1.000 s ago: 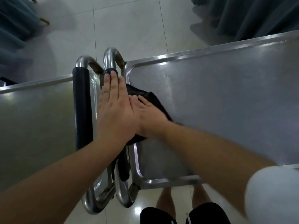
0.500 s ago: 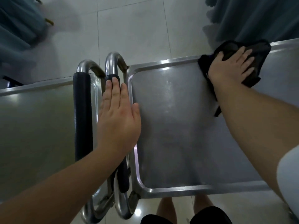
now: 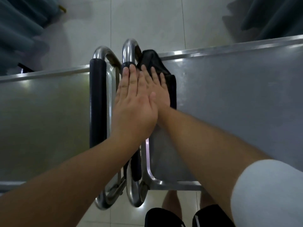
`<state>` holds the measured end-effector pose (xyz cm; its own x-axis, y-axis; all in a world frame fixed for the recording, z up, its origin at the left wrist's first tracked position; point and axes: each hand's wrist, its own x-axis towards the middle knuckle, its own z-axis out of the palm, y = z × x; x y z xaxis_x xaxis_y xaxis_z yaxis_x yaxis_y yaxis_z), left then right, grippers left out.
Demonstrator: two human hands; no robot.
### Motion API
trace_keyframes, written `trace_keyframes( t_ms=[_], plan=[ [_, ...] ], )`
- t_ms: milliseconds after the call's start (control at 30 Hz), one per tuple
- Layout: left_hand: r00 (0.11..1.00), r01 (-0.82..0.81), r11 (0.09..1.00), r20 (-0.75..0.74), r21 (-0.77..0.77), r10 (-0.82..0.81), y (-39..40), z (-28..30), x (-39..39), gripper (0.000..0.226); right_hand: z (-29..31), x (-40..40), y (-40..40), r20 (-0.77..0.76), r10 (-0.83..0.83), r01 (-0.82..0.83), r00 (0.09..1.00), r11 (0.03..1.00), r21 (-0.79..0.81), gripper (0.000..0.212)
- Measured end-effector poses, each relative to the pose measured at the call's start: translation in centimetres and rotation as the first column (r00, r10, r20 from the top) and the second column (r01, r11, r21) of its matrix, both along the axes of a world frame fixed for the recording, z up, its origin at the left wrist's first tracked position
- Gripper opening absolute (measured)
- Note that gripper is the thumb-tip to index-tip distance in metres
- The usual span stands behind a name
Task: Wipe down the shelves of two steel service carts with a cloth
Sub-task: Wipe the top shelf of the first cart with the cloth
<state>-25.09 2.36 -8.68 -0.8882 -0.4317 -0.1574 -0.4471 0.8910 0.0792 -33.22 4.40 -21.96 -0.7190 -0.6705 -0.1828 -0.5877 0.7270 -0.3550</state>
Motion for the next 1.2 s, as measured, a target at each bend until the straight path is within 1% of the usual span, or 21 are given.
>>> trace_keyframes(
  t_ms=[67, 100, 167, 200, 267, 300, 400, 467, 567, 667, 767, 833, 900, 1000, 1100, 1133, 1200],
  plan=[
    [0.987, -0.158, 0.987, 0.036, -0.035, 0.16, 1.2, 0.1, -0.8, 0.074, -0.1, 2.8, 1.7, -0.035, 0.071, -0.071, 0.997, 0.997, -0.02, 0.09],
    [0.984, -0.169, 0.984, 0.042, -0.048, 0.171, 1.2, 0.1, -0.6, 0.072, 0.0, 4.3, 2.6, -0.026, 0.068, -0.069, 0.997, 0.997, -0.042, 0.095],
    [0.999, -0.032, 0.999, -0.01, -0.024, 0.031, 0.5, -0.1, 0.5, 0.064, 0.3, 7.5, 4.1, 0.044, 0.029, -0.026, 0.999, 0.997, -0.079, 0.099],
    [0.999, 0.015, 1.0, -0.04, -0.007, -0.015, 0.0, 0.0, 1.1, 0.063, 0.5, 9.1, 5.0, 0.069, 0.028, -0.023, 0.997, 0.997, -0.077, 0.095],
    [0.996, 0.029, 0.999, -0.08, 0.016, -0.027, -1.0, -0.1, 1.5, 0.063, 0.5, 12.7, 7.1, 0.08, 0.074, -0.068, 0.994, 0.995, -0.072, 0.082],
    [0.996, 0.027, 0.999, -0.09, 0.02, -0.025, -1.1, -0.3, 1.3, 0.064, 0.3, 14.5, 8.3, 0.087, 0.108, -0.102, 0.99, 0.992, -0.075, 0.079],
    [0.992, 0.039, 0.999, -0.119, 0.019, -0.036, -0.8, -0.7, 1.0, 0.066, -0.6, 19.1, 12.1, 0.075, 0.182, -0.175, 0.98, 0.981, -0.083, 0.08],
    [0.993, 0.035, 0.999, -0.116, 0.01, -0.034, -1.0, -0.7, 1.2, 0.067, -1.0, 20.7, 14.0, 0.053, 0.16, -0.156, 0.986, 0.985, -0.076, 0.079],
    [0.992, 0.058, 0.998, -0.111, 0.009, -0.056, -0.8, -0.4, 1.2, 0.067, -0.9, 20.7, 16.8, 0.035, 0.122, -0.12, 0.992, 0.992, -0.036, 0.078],
    [0.991, 0.075, 0.997, -0.106, -0.022, -0.077, -0.7, -0.2, 1.2, 0.067, -0.9, 18.8, 20.7, 0.011, 0.122, -0.122, 0.992, 0.993, 0.001, 0.078],
    [0.99, 0.091, 0.994, -0.102, -0.064, -0.098, -0.7, -0.4, 1.2, 0.065, -0.7, 16.4, 25.2, -0.009, 0.082, -0.081, 0.997, 0.995, 0.066, 0.078],
    [0.986, 0.115, 0.989, -0.114, -0.089, -0.125, -0.6, -0.4, 1.2, 0.064, -0.5, 14.9, 28.0, -0.015, 0.044, -0.042, 0.999, 0.995, 0.087, 0.077],
    [0.973, 0.174, 0.978, -0.134, -0.117, -0.189, -0.6, -0.5, 1.2, 0.062, -0.4, 13.7, 30.4, -0.025, 0.022, -0.019, 0.999, 0.995, 0.101, 0.076],
    [0.931, 0.318, 0.93, -0.123, -0.186, -0.343, -0.2, -0.6, 1.3, 0.059, -0.4, 12.3, 33.3, -0.04, 0.002, 0.003, 0.999, 0.994, 0.111, 0.076],
    [0.884, 0.433, 0.874, -0.082, -0.222, -0.459, 0.2, -0.7, 1.3, 0.053, -0.4, 11.2, 35.5, -0.039, -0.021, 0.025, 0.999, 0.994, 0.108, 0.076],
    [0.858, 0.487, 0.839, -0.046, -0.241, -0.511, 0.4, -0.8, 1.4, 0.053, -0.4, 10.9, 36.2, -0.039, -0.03, 0.034, 0.999, 0.994, 0.108, 0.076],
    [0.798, 0.594, 0.756, 0.082, -0.276, -0.597, 0.9, -0.9, 1.3, 0.055, -0.4, 10.2, 37.5, -0.04, -0.044, 0.048, 0.998, 0.994, 0.102, 0.076]
  ],
)
